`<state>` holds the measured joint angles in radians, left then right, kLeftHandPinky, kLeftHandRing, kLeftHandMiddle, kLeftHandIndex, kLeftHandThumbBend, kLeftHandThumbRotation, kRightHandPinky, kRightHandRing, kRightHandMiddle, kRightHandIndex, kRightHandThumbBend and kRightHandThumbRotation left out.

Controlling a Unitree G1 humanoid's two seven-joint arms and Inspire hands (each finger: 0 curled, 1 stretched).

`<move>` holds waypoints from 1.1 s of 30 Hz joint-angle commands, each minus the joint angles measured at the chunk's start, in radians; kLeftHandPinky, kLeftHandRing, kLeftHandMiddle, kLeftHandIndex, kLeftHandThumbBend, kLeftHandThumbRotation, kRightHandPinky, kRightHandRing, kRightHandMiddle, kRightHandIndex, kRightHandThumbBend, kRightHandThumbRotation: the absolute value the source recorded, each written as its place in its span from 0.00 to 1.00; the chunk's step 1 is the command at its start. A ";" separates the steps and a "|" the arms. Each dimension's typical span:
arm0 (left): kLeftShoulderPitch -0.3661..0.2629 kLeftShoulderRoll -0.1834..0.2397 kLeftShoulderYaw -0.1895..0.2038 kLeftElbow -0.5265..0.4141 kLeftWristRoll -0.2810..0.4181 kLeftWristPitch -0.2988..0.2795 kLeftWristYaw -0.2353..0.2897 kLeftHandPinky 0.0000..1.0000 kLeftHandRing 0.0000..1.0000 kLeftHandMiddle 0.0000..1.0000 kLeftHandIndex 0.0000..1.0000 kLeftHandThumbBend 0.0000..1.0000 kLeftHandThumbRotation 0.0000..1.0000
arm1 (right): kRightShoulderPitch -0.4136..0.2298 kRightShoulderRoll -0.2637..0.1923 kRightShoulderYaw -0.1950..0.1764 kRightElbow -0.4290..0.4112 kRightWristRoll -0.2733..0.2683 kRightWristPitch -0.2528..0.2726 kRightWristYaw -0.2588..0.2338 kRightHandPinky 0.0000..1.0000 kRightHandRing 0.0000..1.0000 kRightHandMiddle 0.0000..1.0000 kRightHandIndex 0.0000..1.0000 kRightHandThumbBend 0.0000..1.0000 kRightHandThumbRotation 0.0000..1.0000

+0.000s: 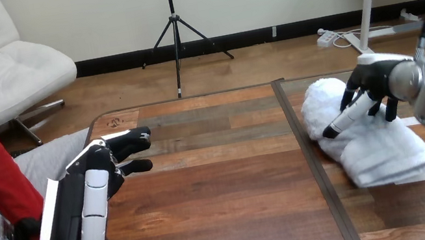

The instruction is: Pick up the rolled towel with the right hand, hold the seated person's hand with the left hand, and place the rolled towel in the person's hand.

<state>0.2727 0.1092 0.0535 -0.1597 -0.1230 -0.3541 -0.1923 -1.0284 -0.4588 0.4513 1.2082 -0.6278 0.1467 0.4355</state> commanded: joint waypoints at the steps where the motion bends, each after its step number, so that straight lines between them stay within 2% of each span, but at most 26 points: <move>1: -0.030 0.000 0.003 -0.027 -0.006 -0.016 -0.002 0.62 0.73 0.72 0.58 0.67 1.00 | -0.015 -0.026 0.019 -0.045 -0.001 0.015 0.117 0.50 0.60 0.65 0.64 0.94 0.44; 7: -0.033 0.002 0.004 -0.021 -0.010 -0.022 -0.008 0.61 0.73 0.72 0.58 0.67 1.00 | -0.026 -0.063 0.019 -0.141 0.001 0.055 0.239 0.53 0.64 0.68 0.68 0.91 0.45; 12: -0.031 0.002 0.004 -0.020 -0.013 -0.018 -0.010 0.61 0.73 0.72 0.58 0.68 1.00 | -0.012 -0.103 0.006 -0.279 0.004 0.116 0.333 0.52 0.64 0.69 0.74 0.91 0.46; 16: -0.032 0.002 0.004 -0.019 -0.009 -0.018 -0.009 0.61 0.72 0.72 0.58 0.68 1.00 | 0.009 -0.127 -0.013 -0.376 0.012 0.159 0.377 0.50 0.62 0.67 0.77 0.91 0.46; 20: -0.031 0.002 0.004 -0.021 -0.002 -0.014 -0.004 0.60 0.72 0.72 0.57 0.68 1.00 | 0.040 -0.167 -0.037 -0.520 0.021 0.206 0.429 0.47 0.59 0.65 0.81 0.93 0.45; 24: -0.031 0.002 0.004 -0.021 -0.002 -0.014 -0.005 0.60 0.72 0.72 0.57 0.69 1.00 | 0.063 -0.192 -0.051 -0.612 0.021 0.234 0.459 0.45 0.57 0.63 0.80 0.94 0.46; 27: -0.032 0.003 0.004 -0.018 -0.001 -0.019 -0.007 0.60 0.72 0.72 0.57 0.69 1.00 | 0.085 -0.215 -0.074 -0.706 0.025 0.259 0.485 0.42 0.55 0.61 0.78 0.94 0.46; 33: -0.032 0.003 0.003 -0.018 -0.004 -0.014 -0.008 0.60 0.72 0.71 0.57 0.69 1.00 | 0.119 -0.242 -0.109 -0.839 0.019 0.311 0.514 0.39 0.51 0.58 0.73 0.93 0.46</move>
<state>0.2900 0.1092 0.0539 -0.1583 -0.1235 -0.3536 -0.1979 -0.9436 -0.6130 0.4111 0.6828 -0.6223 0.3804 0.8993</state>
